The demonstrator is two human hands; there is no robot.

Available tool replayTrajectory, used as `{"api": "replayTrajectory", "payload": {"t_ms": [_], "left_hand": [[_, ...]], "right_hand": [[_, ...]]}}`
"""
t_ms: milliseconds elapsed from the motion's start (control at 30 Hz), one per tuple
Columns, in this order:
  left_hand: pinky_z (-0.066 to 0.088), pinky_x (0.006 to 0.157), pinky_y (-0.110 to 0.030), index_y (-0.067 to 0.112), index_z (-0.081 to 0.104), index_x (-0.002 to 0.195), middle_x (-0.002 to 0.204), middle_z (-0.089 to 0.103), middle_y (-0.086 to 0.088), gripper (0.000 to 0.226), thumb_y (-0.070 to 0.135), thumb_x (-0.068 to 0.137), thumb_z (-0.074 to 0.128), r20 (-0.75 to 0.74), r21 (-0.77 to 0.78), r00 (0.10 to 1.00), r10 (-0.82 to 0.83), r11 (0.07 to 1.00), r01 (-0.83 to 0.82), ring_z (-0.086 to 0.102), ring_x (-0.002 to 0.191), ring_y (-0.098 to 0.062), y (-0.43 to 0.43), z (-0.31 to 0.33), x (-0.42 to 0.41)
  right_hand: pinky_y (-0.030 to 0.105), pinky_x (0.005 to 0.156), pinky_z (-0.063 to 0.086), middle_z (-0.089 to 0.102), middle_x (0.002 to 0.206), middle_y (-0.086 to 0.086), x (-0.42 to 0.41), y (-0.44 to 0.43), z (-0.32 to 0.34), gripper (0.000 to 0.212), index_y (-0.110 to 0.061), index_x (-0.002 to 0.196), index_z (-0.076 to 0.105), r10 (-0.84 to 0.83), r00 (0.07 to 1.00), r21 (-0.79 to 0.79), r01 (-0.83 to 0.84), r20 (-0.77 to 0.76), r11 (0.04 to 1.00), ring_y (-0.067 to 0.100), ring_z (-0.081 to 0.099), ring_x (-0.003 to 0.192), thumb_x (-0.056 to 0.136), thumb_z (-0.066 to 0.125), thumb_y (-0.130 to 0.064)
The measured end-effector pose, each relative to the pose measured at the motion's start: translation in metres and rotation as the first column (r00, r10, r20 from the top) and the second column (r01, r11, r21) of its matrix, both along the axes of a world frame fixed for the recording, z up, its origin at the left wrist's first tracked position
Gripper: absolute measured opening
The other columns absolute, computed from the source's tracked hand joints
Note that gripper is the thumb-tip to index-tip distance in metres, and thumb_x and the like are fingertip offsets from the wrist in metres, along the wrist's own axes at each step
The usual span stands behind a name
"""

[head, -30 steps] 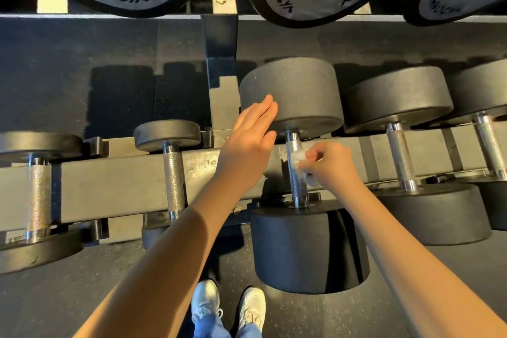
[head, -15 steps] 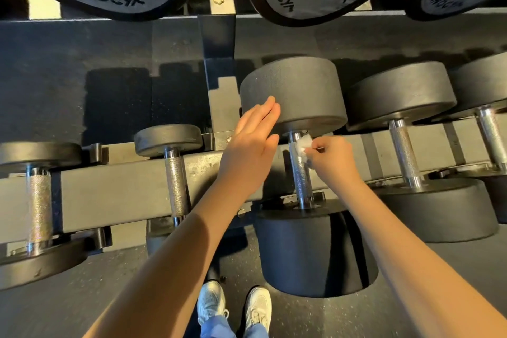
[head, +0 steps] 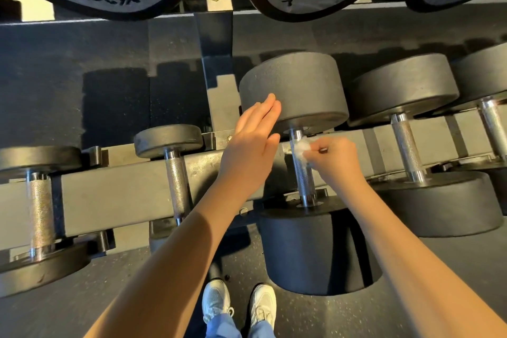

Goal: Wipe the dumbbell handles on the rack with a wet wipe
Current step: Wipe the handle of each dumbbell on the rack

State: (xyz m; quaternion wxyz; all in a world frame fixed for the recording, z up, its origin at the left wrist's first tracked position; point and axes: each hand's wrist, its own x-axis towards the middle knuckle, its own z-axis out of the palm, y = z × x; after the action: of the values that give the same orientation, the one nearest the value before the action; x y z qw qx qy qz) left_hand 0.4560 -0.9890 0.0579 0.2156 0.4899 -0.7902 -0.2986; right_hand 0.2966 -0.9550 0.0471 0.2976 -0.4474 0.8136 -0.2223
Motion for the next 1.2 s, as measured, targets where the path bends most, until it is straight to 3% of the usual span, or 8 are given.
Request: {"api": "replayTrajectory", "payload": {"t_ms": [133, 400, 533, 667, 767, 900, 1067, 1200], "left_hand": [[0.007, 0.106, -0.017, 0.022, 0.019, 0.151, 0.159, 0.015, 0.009, 0.053, 0.013, 0.101, 0.036, -0.002, -0.016, 1.000, 0.008, 1.000, -0.008, 0.008, 0.146, -0.012, 0.000, 0.000, -0.001], [-0.003, 0.089, 0.010, 0.021, 0.019, 0.151, 0.159, 0.013, 0.010, 0.053, 0.012, 0.101, 0.036, -0.025, -0.050, 1.000, 0.003, 0.999, -0.004, 0.007, 0.145, -0.009, 0.001, -0.003, 0.000], [-0.003, 0.089, 0.011, 0.023, 0.019, 0.151, 0.158, 0.014, 0.013, 0.055, 0.013, 0.100, 0.038, -0.051, -0.032, 0.998, 0.030, 0.999, -0.032, 0.007, 0.145, -0.007, 0.003, -0.005, -0.003], [0.009, 0.103, -0.003, 0.020, 0.027, 0.149, 0.155, 0.025, 0.009, 0.054, 0.011, 0.098, 0.043, -0.072, -0.038, 0.993, 0.097, 0.994, -0.100, 0.017, 0.143, -0.007, 0.010, -0.003, -0.008], [0.036, 0.094, -0.015, 0.014, 0.051, 0.135, 0.132, 0.049, 0.002, 0.040, 0.009, 0.096, 0.047, -0.113, -0.070, 0.982, 0.154, 0.984, -0.163, 0.041, 0.121, -0.007, 0.026, -0.003, -0.007], [0.046, 0.084, -0.018, 0.024, 0.051, 0.134, 0.122, 0.048, 0.009, 0.036, 0.024, 0.097, 0.051, -0.177, 0.334, 0.984, 0.001, 0.941, 0.059, 0.053, 0.094, 0.002, 0.043, -0.008, -0.010], [0.044, 0.071, -0.009, 0.024, 0.054, 0.132, 0.103, 0.061, 0.007, 0.042, 0.022, 0.090, 0.062, -0.234, 0.460, 0.970, 0.061, 0.886, 0.054, 0.060, 0.079, -0.002, 0.041, -0.011, -0.029], [0.040, 0.060, -0.006, 0.025, 0.066, 0.095, 0.078, 0.060, 0.015, 0.008, 0.020, 0.089, 0.062, -0.264, 0.429, 0.930, 0.257, 0.894, -0.125, 0.054, 0.069, 0.005, 0.035, -0.014, -0.037]], "right_hand": [[0.025, 0.065, 0.050, 0.063, 0.075, 0.009, -0.006, 0.012, 0.000, 0.009, 0.000, 0.078, 0.068, 0.101, 0.995, 0.337, -0.093, -0.006, 0.937, 0.019, 0.061, 0.072, 0.082, 0.064, -0.007], [0.020, 0.065, 0.044, 0.058, 0.075, 0.001, -0.001, -0.007, 0.001, 0.012, -0.014, 0.073, 0.065, -0.065, 0.995, -0.064, 0.070, 0.077, 0.995, 0.015, 0.055, 0.074, 0.081, 0.069, -0.006], [0.021, 0.055, 0.042, 0.054, 0.061, 0.001, -0.001, 0.010, 0.007, 0.025, -0.013, 0.056, 0.056, 0.064, 0.997, 0.144, -0.058, -0.036, 0.988, 0.016, 0.054, 0.064, 0.075, 0.070, -0.006], [0.019, 0.076, 0.049, 0.066, 0.078, 0.004, 0.000, 0.009, 0.018, 0.015, -0.006, 0.095, 0.066, 0.065, 0.995, 0.568, -0.097, 0.077, 0.817, 0.012, 0.061, 0.075, 0.081, 0.065, -0.010], [0.018, 0.063, 0.050, 0.069, 0.072, 0.006, -0.004, 0.023, 0.012, 0.006, -0.004, 0.074, 0.070, -0.003, 0.991, 0.397, -0.050, 0.134, 0.917, 0.011, 0.065, 0.059, 0.079, 0.068, -0.006], [0.015, 0.056, 0.042, 0.060, 0.059, -0.003, -0.009, 0.037, 0.016, 0.012, -0.008, 0.067, 0.069, -0.020, 0.985, 0.035, 0.014, 0.169, 0.999, 0.002, 0.054, 0.051, 0.078, 0.074, -0.006], [0.041, 0.084, 0.056, 0.070, 0.078, 0.018, -0.011, 0.032, 0.016, 0.014, -0.004, 0.074, 0.074, -0.004, 0.922, 0.012, 0.000, 0.387, 1.000, 0.032, 0.068, 0.083, 0.084, 0.064, 0.000], [0.026, 0.082, 0.057, 0.070, 0.097, 0.016, -0.011, 0.037, 0.022, 0.022, -0.007, 0.092, 0.072, -0.080, 0.839, 0.032, 0.075, 0.538, 0.997, 0.022, 0.069, 0.087, 0.090, 0.053, 0.004]]}}
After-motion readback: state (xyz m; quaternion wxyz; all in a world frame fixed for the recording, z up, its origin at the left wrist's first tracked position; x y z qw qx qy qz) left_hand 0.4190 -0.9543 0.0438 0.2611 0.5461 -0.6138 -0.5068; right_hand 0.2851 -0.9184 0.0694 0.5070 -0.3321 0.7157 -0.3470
